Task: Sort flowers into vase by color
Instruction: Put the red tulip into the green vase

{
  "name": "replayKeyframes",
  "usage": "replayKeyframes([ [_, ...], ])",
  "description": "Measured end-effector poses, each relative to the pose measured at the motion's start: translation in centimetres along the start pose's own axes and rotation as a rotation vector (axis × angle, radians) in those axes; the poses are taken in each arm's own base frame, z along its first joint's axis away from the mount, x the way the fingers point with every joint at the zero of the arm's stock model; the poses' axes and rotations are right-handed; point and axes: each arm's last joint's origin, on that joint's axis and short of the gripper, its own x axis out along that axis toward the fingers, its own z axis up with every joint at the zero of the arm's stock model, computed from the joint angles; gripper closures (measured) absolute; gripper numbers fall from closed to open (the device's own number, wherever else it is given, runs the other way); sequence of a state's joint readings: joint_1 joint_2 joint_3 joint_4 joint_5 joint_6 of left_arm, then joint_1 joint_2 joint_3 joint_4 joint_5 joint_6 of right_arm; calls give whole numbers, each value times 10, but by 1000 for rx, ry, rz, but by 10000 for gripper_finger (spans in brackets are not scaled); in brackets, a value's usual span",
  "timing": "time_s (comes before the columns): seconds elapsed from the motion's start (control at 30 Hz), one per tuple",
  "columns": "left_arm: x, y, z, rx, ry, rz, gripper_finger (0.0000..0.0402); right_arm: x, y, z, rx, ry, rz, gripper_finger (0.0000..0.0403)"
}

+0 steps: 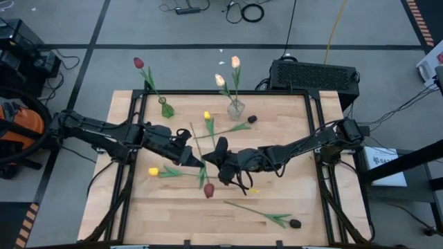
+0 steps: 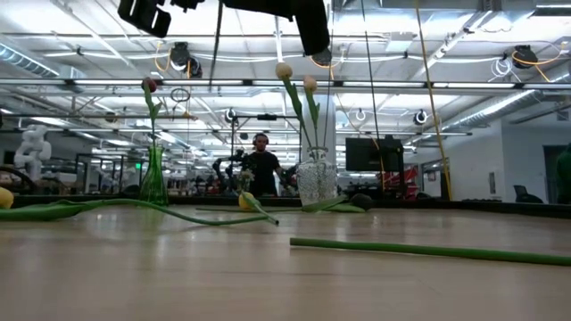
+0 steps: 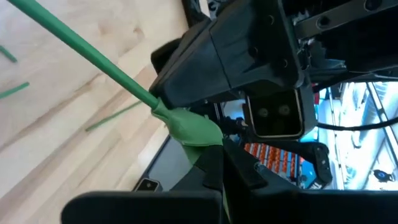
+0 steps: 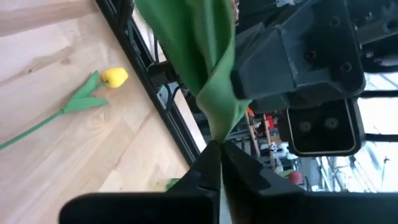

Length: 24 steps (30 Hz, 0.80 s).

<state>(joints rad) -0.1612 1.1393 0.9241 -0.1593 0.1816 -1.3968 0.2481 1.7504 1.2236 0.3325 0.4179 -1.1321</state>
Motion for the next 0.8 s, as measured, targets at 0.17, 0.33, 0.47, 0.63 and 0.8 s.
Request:
replayKeyframes([
  [0.17, 0, 1, 1, 17, -27, 9, 387, 0, 0, 0, 53, 4, 1, 400],
  [0.33, 0, 1, 3, 93, -99, 26, 384, 0, 0, 0, 100, 5, 4, 402],
  [0.47, 0, 1, 4, 148, -133, 38, 383, 0, 2, -1, 144, 12, 14, 402],
  [0.63, 0, 1, 1, 190, -122, 39, 360, 0, 2, -1, 202, 10, 18, 402],
  [0.8, 1, 0, -3, 266, -126, 45, 296, 0, 3, -1, 243, 16, 26, 403],
])
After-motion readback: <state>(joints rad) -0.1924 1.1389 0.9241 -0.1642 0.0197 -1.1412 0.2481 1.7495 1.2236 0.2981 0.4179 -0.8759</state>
